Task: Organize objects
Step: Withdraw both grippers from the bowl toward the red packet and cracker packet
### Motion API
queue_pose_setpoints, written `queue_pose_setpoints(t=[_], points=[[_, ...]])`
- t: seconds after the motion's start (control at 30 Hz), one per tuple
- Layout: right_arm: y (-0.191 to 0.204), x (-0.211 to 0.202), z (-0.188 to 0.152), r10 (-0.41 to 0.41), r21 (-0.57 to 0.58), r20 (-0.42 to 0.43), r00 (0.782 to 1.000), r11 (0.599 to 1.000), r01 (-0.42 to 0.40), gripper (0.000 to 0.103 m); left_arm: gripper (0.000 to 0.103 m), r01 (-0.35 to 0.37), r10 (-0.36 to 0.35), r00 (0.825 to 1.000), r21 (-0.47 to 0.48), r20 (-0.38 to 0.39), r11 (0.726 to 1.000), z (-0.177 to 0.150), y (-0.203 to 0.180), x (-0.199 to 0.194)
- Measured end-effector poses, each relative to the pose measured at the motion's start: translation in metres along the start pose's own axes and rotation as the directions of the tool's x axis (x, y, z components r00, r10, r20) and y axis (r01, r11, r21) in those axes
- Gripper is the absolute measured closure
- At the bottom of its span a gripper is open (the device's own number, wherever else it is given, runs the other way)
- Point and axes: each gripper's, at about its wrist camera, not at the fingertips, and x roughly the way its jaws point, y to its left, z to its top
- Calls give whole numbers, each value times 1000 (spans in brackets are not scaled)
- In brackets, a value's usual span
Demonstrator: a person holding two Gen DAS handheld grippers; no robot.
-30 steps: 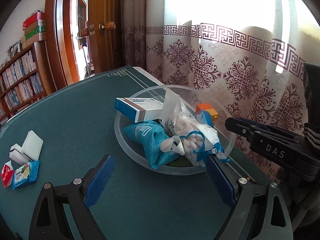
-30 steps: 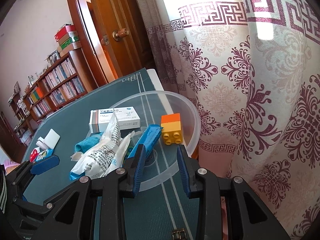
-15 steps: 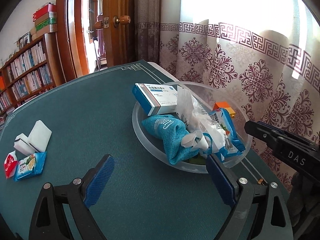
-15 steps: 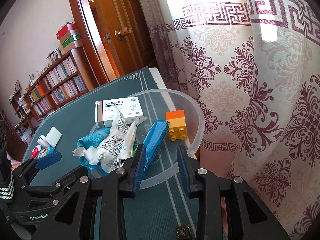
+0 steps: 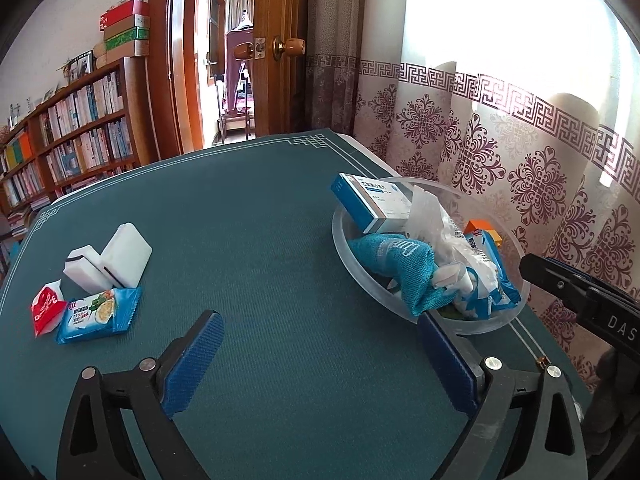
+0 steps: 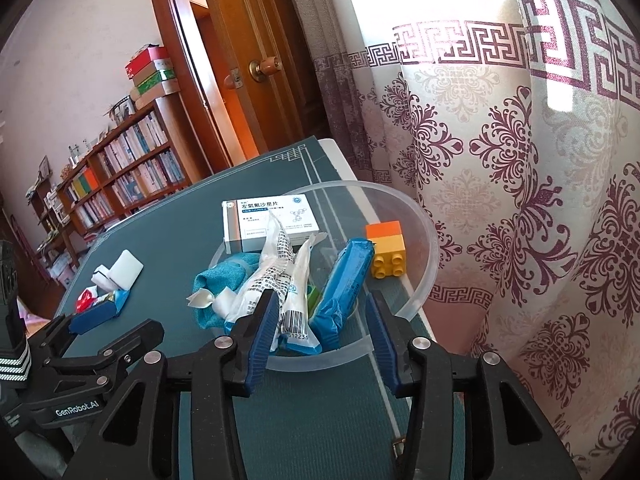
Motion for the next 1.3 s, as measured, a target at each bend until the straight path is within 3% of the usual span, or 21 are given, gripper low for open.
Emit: queue_pose_setpoints(t=[0.37,0.8,1.13,1.3], points=[[36,-5,-1,52,0,16,999,999,-52,34,1,-75,77,997,-96,19,993,-9,57,-15],[96,-1,-12,165,-61,-8,986,984,-165,31,1,-176,181,983,-214,4,961,-24,134,-29],[137,14,-27,211,-139,-69,975,966,-219,31,1,-285,287,957,-325,-44,902,-30,199,-31],[154,25,-35,233,-172,-111,966,953,-250,31,1,-354,334,935,-368,-118,860,-29,233,-20]])
